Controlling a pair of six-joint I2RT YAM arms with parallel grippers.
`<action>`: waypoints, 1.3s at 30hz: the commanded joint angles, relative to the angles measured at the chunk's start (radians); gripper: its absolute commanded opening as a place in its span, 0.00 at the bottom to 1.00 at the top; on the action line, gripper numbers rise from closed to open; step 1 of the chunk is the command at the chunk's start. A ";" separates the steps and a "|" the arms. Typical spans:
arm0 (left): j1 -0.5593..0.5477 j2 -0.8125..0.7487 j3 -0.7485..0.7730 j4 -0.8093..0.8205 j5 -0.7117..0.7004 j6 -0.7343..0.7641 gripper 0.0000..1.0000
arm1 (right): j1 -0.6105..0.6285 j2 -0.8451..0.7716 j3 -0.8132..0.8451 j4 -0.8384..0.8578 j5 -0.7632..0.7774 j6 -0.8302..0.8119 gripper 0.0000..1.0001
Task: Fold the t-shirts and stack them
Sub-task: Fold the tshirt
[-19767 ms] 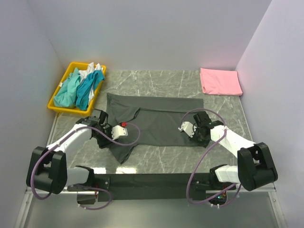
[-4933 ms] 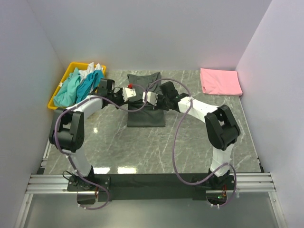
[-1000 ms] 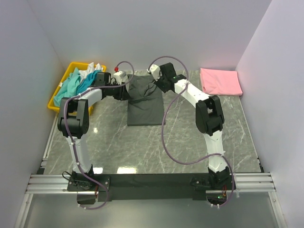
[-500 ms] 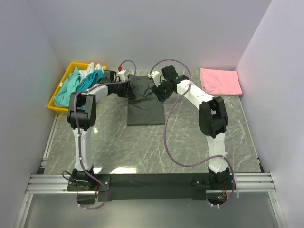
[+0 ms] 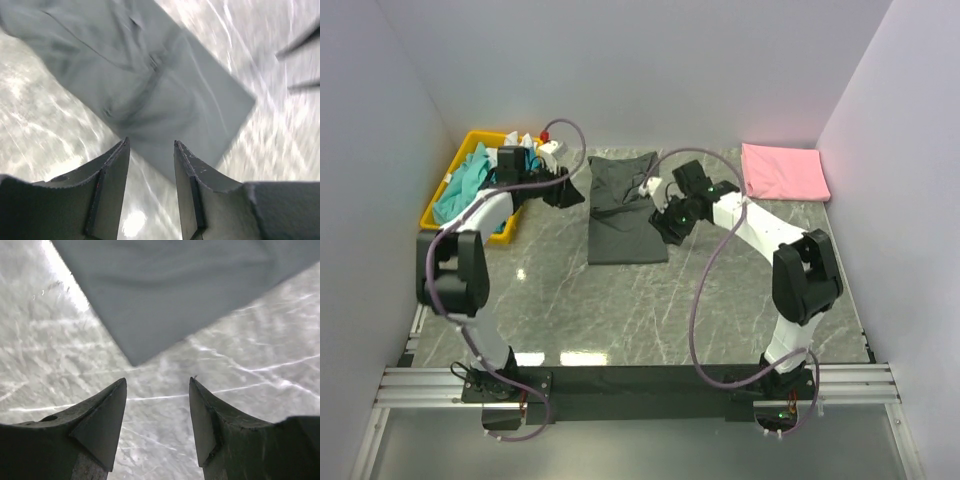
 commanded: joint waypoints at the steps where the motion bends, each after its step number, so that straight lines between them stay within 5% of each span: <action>1: -0.014 -0.128 -0.159 -0.121 0.053 0.362 0.47 | 0.077 -0.086 -0.156 0.102 0.088 -0.085 0.59; 6: -0.032 -0.295 -0.430 -0.089 -0.016 0.762 0.49 | 0.168 -0.117 -0.281 0.250 0.207 -0.158 0.59; 14: -0.156 -0.368 -0.662 0.153 -0.124 1.070 0.49 | 0.203 -0.120 -0.396 0.456 0.280 -0.211 0.58; 22: -0.244 -0.305 -0.675 0.319 -0.183 1.073 0.48 | 0.206 -0.094 -0.448 0.528 0.293 -0.269 0.57; 30: -0.276 -0.268 -0.669 0.241 -0.177 1.158 0.46 | 0.208 -0.045 -0.445 0.524 0.282 -0.283 0.44; 39: -0.297 -0.179 -0.619 0.214 -0.229 1.141 0.43 | 0.214 -0.025 -0.440 0.493 0.265 -0.298 0.44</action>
